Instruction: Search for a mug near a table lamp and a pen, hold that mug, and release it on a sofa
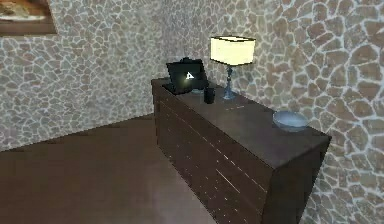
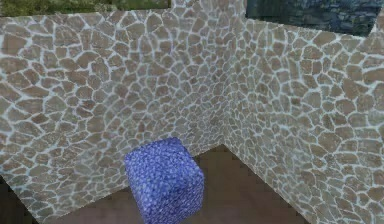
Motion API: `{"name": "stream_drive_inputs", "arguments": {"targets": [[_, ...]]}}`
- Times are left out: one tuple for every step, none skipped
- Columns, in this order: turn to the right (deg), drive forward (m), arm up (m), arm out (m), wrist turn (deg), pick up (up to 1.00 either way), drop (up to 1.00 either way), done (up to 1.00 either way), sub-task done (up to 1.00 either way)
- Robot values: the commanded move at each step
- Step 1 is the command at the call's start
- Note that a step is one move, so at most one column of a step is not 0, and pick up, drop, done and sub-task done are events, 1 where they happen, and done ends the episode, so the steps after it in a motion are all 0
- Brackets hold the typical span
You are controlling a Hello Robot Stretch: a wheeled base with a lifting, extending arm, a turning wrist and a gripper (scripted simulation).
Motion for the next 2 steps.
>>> {"name": "stream_drive_inputs", "arguments": {"targets": [[0.0,0.50,0.00,0.00,0.0,0.00,0.00,0.00,0.00],[-21.0,0.00,0.00,0.00,0.0,0.00,0.00,0.00,0.00]]}}
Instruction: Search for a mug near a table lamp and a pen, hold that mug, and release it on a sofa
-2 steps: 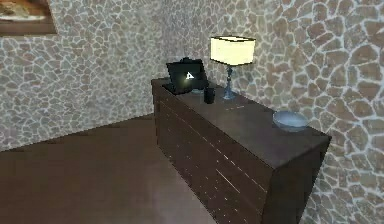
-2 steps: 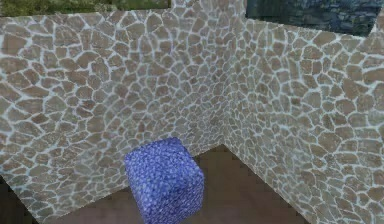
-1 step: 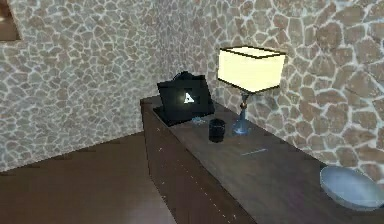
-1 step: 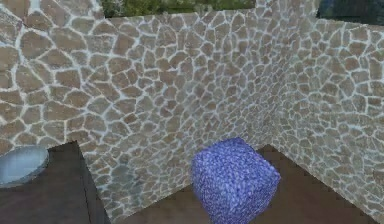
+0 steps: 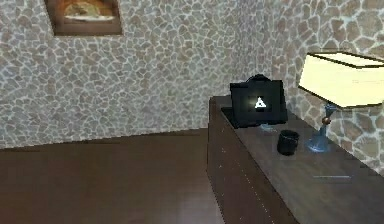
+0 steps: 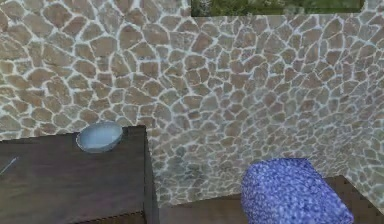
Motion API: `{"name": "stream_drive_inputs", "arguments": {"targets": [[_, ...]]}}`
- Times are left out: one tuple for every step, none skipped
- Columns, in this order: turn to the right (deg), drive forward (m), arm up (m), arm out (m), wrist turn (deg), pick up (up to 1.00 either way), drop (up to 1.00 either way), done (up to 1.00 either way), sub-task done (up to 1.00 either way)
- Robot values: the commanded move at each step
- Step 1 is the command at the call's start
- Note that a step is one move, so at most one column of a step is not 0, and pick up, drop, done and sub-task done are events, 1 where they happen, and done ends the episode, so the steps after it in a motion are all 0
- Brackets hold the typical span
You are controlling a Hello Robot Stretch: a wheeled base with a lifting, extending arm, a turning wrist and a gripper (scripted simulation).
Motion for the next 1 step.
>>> {"name": "stream_drive_inputs", "arguments": {"targets": [[0.0,0.15,0.00,0.00,0.0,0.00,0.00,0.00,0.00]]}}
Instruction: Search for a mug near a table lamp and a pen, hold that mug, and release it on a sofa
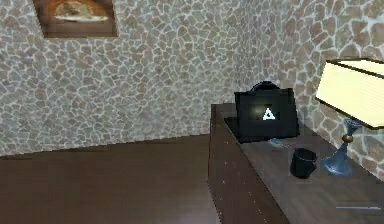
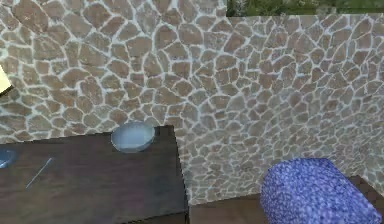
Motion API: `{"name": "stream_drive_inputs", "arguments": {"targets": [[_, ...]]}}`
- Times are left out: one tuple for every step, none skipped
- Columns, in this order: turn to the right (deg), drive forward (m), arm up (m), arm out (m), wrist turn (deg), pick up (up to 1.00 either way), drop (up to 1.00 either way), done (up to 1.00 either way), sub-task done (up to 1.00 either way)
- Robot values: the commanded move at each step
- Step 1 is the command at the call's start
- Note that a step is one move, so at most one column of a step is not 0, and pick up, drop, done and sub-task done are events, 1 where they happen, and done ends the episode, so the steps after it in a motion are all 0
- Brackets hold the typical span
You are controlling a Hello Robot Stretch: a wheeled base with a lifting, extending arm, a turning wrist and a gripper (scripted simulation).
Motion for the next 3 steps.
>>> {"name": "stream_drive_inputs", "arguments": {"targets": [[-45.0,0.00,0.00,0.00,0.0,0.00,0.00,0.00,0.00],[-9.0,0.00,0.00,0.00,0.0,0.00,0.00,0.00,0.00],[0.0,0.00,0.50,0.00,0.0,0.00,0.00,0.00,0.00]]}}
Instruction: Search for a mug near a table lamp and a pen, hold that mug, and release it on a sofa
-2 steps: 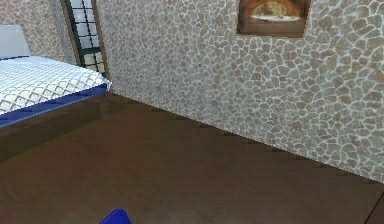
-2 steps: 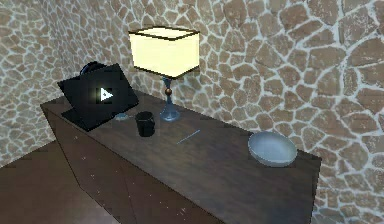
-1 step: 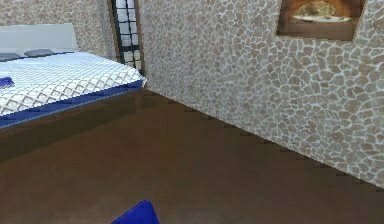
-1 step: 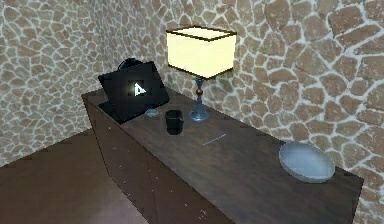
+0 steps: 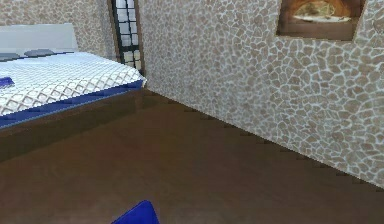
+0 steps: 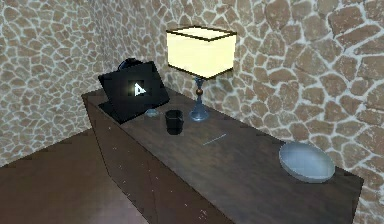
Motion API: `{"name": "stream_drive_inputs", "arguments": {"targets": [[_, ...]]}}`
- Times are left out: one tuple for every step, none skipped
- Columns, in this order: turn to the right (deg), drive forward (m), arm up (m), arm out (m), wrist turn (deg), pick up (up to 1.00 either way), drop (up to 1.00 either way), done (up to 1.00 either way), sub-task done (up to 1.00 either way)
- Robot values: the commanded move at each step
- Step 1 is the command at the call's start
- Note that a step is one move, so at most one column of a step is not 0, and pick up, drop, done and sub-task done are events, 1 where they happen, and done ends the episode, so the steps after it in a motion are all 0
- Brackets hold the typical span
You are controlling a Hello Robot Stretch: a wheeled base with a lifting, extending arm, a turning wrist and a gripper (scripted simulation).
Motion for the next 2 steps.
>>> {"name": "stream_drive_inputs", "arguments": {"targets": [[0.0,0.00,0.38,0.00,0.0,0.00,0.00,0.00,0.00],[0.0,0.00,0.00,0.48,0.0,0.00,0.00,0.00,0.00]]}}
